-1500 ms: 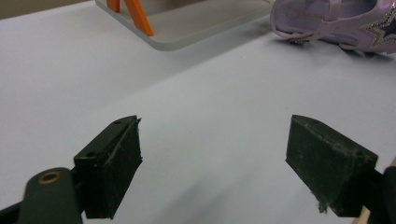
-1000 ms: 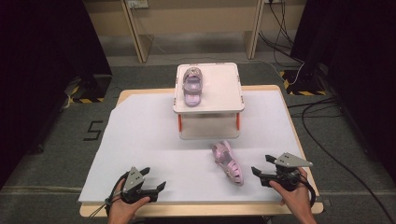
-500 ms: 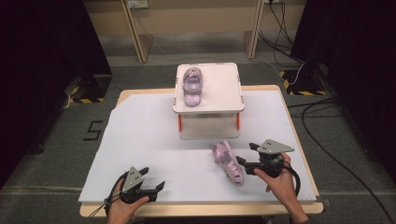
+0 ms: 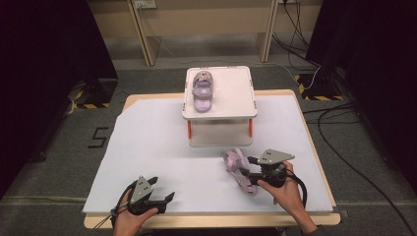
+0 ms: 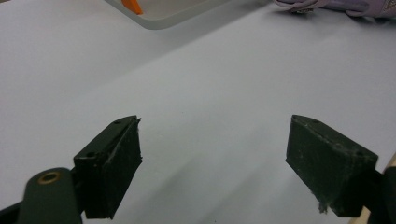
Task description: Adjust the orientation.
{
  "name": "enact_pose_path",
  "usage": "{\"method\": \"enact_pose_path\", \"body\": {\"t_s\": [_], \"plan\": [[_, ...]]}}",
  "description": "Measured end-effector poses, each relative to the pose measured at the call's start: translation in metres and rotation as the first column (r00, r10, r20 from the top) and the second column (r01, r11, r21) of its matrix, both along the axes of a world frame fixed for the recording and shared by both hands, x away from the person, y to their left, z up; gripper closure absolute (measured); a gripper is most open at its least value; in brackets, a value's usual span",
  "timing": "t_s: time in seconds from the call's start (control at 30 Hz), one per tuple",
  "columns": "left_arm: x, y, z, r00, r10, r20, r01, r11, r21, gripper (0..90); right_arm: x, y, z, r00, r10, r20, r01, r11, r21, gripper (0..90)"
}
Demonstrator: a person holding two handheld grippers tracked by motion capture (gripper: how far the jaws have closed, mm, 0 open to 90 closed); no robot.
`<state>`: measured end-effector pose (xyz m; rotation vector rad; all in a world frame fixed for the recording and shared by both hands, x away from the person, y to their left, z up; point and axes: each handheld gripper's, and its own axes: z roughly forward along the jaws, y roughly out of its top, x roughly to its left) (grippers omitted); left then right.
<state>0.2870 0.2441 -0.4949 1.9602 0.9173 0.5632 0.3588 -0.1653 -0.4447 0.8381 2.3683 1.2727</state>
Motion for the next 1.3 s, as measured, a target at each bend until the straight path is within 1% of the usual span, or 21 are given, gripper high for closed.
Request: {"method": "enact_pose_path", "body": {"t_s": [0.1,0.17,0.2,0.3,0.37,0.43,0.53,0.57,0.63,0.7,0.8,0.83,0.9,0.97,1.0,1.03,1.1,1.13,1.17,1.23,1.3], "plan": [[0.0,0.0,0.0,1.0,-0.004,0.0,0.004,1.0,0.006,17.5,-0.001,-0.006,0.001,0.9997,-0.022,-0.007,0.022,1.0,0.006,49.5],[-0.001,-0.001,0.0,1.0,-0.006,0.002,0.006,1.0,0.006,17.8,-0.001,-0.014,-0.001,0.9979,-0.045,-0.047,0.047,0.998,0.044,51.1],[-0.001,-0.001,0.0,1.0,-0.006,0.002,0.006,1.0,0.006,17.8,-0.001,-0.014,-0.001,0.9979,-0.045,-0.047,0.047,0.998,0.044,51.1],[-0.001,-0.002,0.0,1.0,-0.009,0.003,0.009,0.9999,0.008,17.9,0.0,-0.024,-0.006,0.9922,-0.073,-0.102,0.083,0.991,0.101,52.8],[-0.001,-0.002,0.0,0.9999,-0.01,0.004,0.01,0.9999,0.01,18.0,0.0,-0.028,-0.008,0.9895,-0.087,-0.116,0.1,0.988,0.116,52.8],[-0.001,-0.001,0.0,0.9999,-0.01,0.004,0.01,0.9999,0.011,18.0,0.002,-0.033,-0.009,0.9869,-0.11,-0.118,0.124,0.985,0.119,53.3],[-0.001,-0.002,0.0,0.9999,-0.01,0.004,0.01,0.9999,0.009,18.0,0.004,-0.04,-0.011,0.9807,-0.132,-0.145,0.152,0.979,0.139,54.9],[-0.001,-0.002,0.0,0.9999,-0.011,0.004,0.011,0.9999,0.01,18.0,0.005,-0.043,-0.013,0.977,-0.136,-0.164,0.161,0.975,0.154,55.8],[-0.001,-0.002,0.0,0.9999,-0.013,0.004,0.013,0.9999,0.01,18.1,0.005,-0.046,-0.015,0.9751,-0.141,-0.171,0.169,0.972,0.161,58.4],[-0.001,-0.002,0.0,0.9999,-0.013,0.004,0.013,0.9998,0.012,18.3,0.005,-0.049,-0.016,0.9702,-0.159,-0.183,0.188,0.97,0.157,58.4],[-0.001,-0.002,0.0,0.9999,-0.014,0.005,0.014,0.9998,0.016,18.4,0.003,-0.057,-0.018,0.9652,-0.182,-0.188,0.21,0.967,0.141,58.7],[-0.001,-0.002,0.0,0.9999,-0.014,0.005,0.014,0.9998,0.016,18.4,0.003,-0.057,-0.018,0.9652,-0.182,-0.188,0.21,0.967,0.141,58.7],[-0.001,-0.002,0.0,0.9998,-0.017,0.006,0.016,0.9997,0.02,18.3,0.001,-0.061,-0.019,0.9625,-0.19,-0.194,0.217,0.967,0.132,59.5],[-0.001,-0.002,0.0,0.9998,-0.02,0.006,0.02,0.9996,0.021,18.3,-0.001,-0.064,-0.019,0.9622,-0.19,-0.195,0.215,0.969,0.119,60.4],[-0.001,-0.003,0.0,0.9998,-0.02,0.008,0.02,0.9995,0.023,18.3,-0.003,-0.066,-0.02,0.9618,-0.191,-0.197,0.213,0.972,0.101,60.7],[-0.001,-0.003,0.0,0.9998,-0.021,0.007,0.021,0.9995,0.026,18.3,-0.003,-0.066,-0.02,0.9618,-0.191,-0.197,0.213,0.972,0.101,60.7],[-0.001,-0.003,0.0,0.9998,-0.021,0.004,0.021,0.9994,0.029,18.3,-0.008,-0.068,-0.02,0.9642,-0.181,-0.194,0.199,0.977,0.08,59.9],[-0.002,-0.003,0.0,0.9998,-0.021,0.005,0.02,0.9994,0.028,18.3,-0.008,-0.068,-0.02,0.9642,-0.181,-0.194,0.199,0.977,0.08,59.9],[-0.002,-0.003,0.0,0.9998,-0.021,0.006,0.02,0.9994,0.026,18.4,-0.01,-0.068,-0.019,0.9644,-0.181,-0.193,0.196,0.979,0.064,58.6],[-0.002,-0.003,0.0,0.9998,-0.021,0.007,0.02,0.9994,0.029,18.4,-0.014,-0.068,-0.016,0.9659,-0.189,-0.177,0.195,0.981,0.017,55.4],[-0.001,-0.003,0.0,0.9998,-0.021,0.007,0.021,0.9994,0.029,18.4,-0.02,-0.069,-0.01,0.9708,-0.19,-0.146,0.188,0.982,-0.032,50.1]]}}
